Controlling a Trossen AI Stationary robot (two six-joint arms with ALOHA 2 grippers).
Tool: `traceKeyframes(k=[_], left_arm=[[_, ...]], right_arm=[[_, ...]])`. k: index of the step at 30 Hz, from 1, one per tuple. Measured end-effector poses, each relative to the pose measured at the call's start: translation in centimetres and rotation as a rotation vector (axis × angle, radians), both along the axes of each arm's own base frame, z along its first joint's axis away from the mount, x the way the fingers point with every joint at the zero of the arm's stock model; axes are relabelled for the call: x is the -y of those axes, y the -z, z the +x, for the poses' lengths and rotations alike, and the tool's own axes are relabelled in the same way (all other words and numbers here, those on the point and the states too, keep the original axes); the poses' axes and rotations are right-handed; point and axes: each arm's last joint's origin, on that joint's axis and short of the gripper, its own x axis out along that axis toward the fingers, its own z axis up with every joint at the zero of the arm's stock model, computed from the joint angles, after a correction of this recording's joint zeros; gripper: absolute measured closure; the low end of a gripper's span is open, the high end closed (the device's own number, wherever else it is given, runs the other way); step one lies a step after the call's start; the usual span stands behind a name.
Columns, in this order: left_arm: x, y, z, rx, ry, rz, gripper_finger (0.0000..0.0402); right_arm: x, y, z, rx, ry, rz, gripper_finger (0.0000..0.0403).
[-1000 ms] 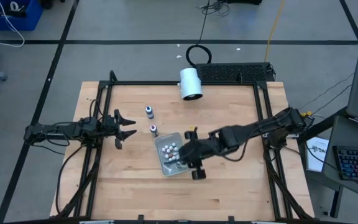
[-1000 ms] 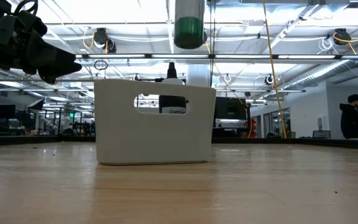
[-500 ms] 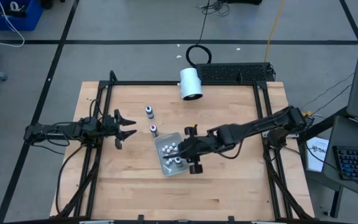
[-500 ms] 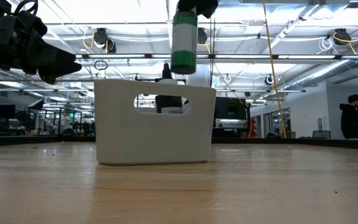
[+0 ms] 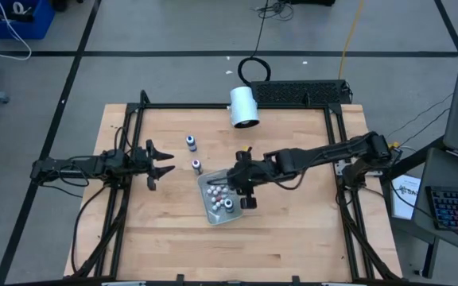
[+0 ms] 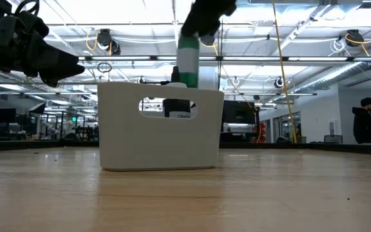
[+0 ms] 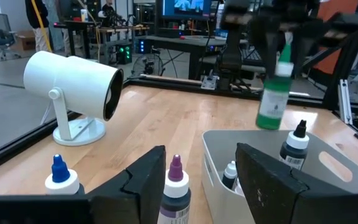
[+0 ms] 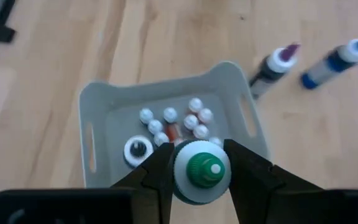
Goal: Pick & Place food coloring
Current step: Put the large green food coloring bottle into the gray bin
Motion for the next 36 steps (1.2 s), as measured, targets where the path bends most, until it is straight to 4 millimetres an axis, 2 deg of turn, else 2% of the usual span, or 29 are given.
traceKeyframes(k=[8, 19, 26, 36], left_arm=[[0.0, 0.0, 0.0, -0.002, 0.000, 0.000, 0.0204], [0.0, 0.0, 0.0, -0.001, 0.000, 0.000, 0.0201], [0.0, 0.0, 0.0, -0.001, 0.000, 0.000, 0.0211], [0.0, 0.0, 0.0, 0.000, 0.000, 0.000, 0.0193]], right_arm=[[0.7, 2.3, 0.0, -0.028, -0.032, 0.094, 0.0295], [0.4, 3.2, -0.1, -0.010, -0.048, 0.141, 0.0295], [0.3, 4.8, -0.3, -0.022, -0.068, 0.168, 0.0295], [0.3, 6.4, -0.2, -0.033, -0.082, 0.151, 0.0295]])
